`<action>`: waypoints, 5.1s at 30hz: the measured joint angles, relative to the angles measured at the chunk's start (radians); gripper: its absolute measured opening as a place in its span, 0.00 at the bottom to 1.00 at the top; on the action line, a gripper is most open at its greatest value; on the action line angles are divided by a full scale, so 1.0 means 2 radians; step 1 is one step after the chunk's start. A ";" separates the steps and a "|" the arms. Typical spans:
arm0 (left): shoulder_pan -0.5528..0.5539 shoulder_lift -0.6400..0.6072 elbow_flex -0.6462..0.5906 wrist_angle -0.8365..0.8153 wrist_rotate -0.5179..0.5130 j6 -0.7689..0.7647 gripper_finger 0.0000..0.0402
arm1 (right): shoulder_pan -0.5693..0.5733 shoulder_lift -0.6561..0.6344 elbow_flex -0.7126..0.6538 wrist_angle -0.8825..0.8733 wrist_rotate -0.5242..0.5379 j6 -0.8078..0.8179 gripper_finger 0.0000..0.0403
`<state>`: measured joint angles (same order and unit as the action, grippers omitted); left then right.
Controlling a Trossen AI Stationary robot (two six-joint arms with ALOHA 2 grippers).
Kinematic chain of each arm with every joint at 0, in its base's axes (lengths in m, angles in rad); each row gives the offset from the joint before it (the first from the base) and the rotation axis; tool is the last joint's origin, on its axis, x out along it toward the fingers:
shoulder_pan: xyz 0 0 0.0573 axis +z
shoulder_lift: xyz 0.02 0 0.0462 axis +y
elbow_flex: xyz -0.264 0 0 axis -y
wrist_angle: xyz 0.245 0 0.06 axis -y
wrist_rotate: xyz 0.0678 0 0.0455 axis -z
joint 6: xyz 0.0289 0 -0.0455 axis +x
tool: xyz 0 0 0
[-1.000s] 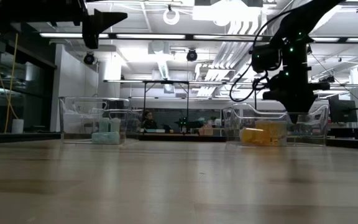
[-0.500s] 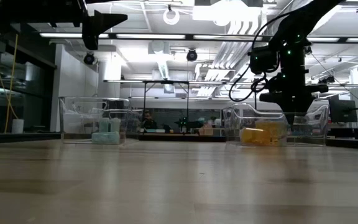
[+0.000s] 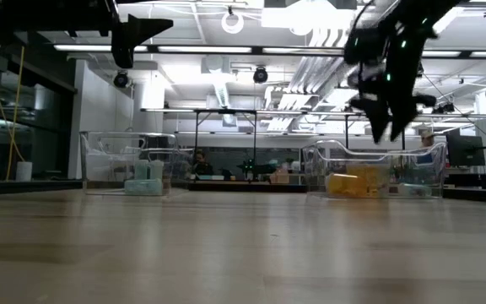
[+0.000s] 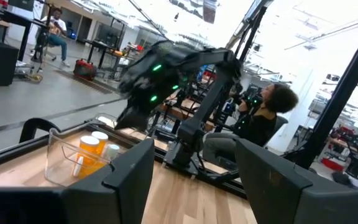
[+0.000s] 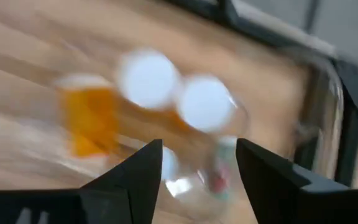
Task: Pick and place medicine bottles into bin by pill shape (circle, oval)
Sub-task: Return to Home Position
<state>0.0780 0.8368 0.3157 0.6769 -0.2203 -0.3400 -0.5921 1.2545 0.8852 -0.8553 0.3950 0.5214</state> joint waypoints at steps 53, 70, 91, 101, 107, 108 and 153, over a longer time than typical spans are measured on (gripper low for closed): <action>-0.004 -0.047 0.170 -0.329 0.036 0.120 0.03 | 0.333 -0.136 0.000 0.358 -0.037 -0.198 0.50; -0.005 -0.302 -0.043 -0.314 0.007 0.050 0.00 | 0.333 -0.136 0.000 0.390 -0.065 -0.169 0.48; -0.002 -0.410 -0.152 -0.323 0.032 0.027 0.00 | 0.333 -0.158 0.000 0.354 -0.084 -0.093 0.04; -0.002 -0.406 -0.152 -0.322 0.027 0.041 0.00 | 0.340 -0.238 -0.058 0.304 -0.106 -0.079 0.00; -0.002 -0.406 -0.152 -0.322 0.027 0.041 0.00 | 0.340 -0.374 -0.210 0.377 -0.113 -0.066 0.00; -0.002 -0.406 -0.152 -0.322 0.027 0.041 0.00 | 0.337 -0.401 -0.230 0.380 -0.114 -0.069 0.00; -0.002 -0.400 -0.151 -0.318 0.026 0.041 0.01 | 0.323 -0.608 -0.438 0.441 -0.158 -0.090 0.00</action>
<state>0.0738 0.0364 0.0132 0.0414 -0.1684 -0.2588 0.0540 0.0387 0.0101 0.0261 0.0781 0.3408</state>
